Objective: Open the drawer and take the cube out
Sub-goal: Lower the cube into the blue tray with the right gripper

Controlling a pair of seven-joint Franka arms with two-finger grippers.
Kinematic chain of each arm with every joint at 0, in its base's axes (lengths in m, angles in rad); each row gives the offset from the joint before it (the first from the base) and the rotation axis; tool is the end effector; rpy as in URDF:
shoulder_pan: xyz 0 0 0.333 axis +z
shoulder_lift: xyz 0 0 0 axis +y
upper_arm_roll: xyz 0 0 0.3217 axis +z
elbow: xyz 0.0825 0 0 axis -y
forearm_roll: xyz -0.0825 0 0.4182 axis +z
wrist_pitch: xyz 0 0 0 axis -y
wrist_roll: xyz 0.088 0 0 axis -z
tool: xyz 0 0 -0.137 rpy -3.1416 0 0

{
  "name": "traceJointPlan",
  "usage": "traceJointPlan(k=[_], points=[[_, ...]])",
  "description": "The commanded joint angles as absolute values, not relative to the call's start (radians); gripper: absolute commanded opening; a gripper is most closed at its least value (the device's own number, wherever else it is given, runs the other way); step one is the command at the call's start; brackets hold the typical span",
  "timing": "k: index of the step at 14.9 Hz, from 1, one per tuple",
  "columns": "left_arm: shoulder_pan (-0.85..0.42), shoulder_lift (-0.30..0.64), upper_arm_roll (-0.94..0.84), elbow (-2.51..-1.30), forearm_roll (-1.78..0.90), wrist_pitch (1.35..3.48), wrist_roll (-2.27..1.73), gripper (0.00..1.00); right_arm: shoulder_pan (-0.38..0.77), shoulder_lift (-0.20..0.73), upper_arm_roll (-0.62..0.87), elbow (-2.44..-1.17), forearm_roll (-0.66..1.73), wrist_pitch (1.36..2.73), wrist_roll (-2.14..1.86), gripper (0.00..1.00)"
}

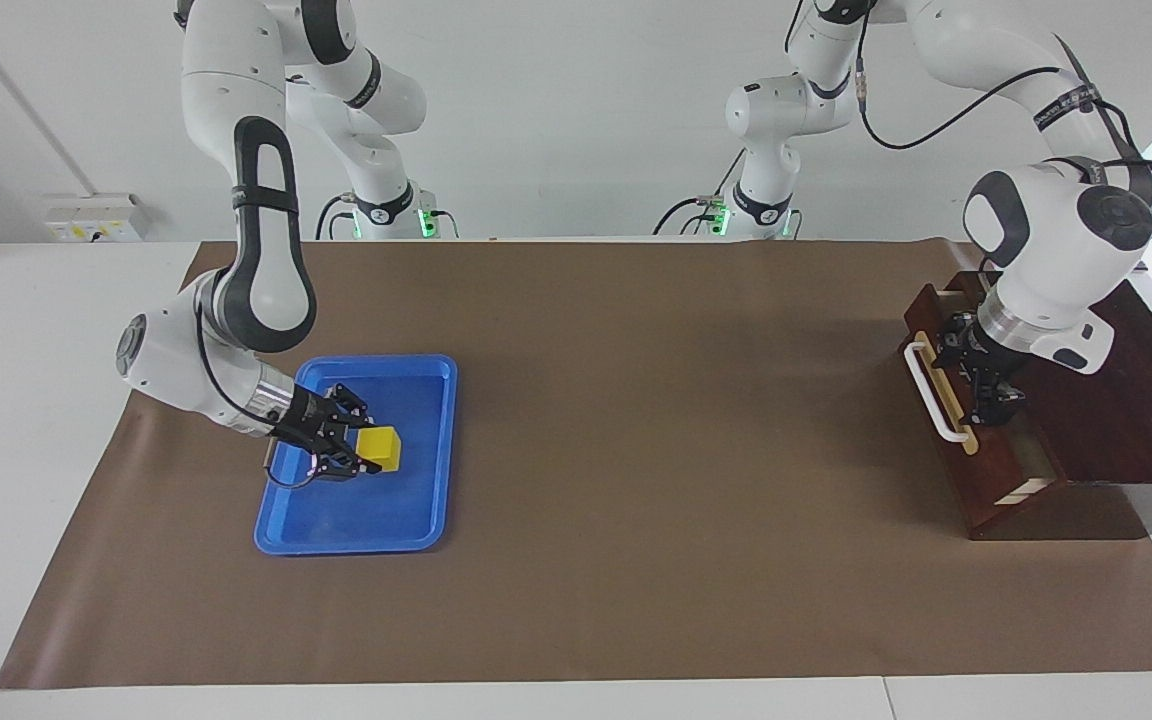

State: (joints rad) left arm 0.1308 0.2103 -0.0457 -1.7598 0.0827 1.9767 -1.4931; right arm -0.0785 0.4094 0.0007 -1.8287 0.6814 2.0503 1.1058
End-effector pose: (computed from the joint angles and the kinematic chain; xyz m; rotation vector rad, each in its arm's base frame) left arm 0.6511 0.0645 0.4077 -2.2142 -2.1617 -0.0749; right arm 0.6573 -0.0001 0.2645 -1.8931 1.8827 0.6008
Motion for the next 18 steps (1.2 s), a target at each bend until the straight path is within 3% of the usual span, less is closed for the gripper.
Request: traceJointPlan(k=[1,5,9,10,12,13,15,18], points=[[0.179,0.19,-0.049,-1.805,0.104,2.035,-1.427,1.0,-0.113,0.351,0.014,-1.939,0.706,2.098,1.037,0.0],[0.193,0.19,-0.049,-1.809,0.104,2.039,-1.402,1.0,-0.104,0.337,0.015,-1.99,0.73,2.141,1.005,0.0],[0.134,0.19,-0.051,-1.735,0.107,1.932,-1.369,1.0,-0.101,0.33,0.015,-2.019,0.73,2.181,1.003,0.0],[0.124,0.177,-0.055,-1.732,0.106,1.912,-1.327,1.0,-0.1,0.33,0.015,-2.02,0.73,2.181,1.003,0.17],[0.112,0.128,-0.058,-1.733,0.103,1.873,-1.188,1.0,-0.097,0.328,0.015,-2.019,0.729,2.177,1.003,0.65],[0.107,0.1,-0.061,-1.735,0.092,1.843,-1.12,1.0,-0.097,0.328,0.015,-2.014,0.73,2.172,1.006,0.82],[0.078,0.062,-0.071,-1.735,0.074,1.78,-1.025,1.0,-0.095,0.325,0.017,-2.0,0.729,2.163,1.017,1.0],[0.028,0.034,-0.072,-1.726,0.071,1.728,-0.857,1.0,-0.091,0.261,0.017,-1.993,0.713,2.091,1.028,1.0]])
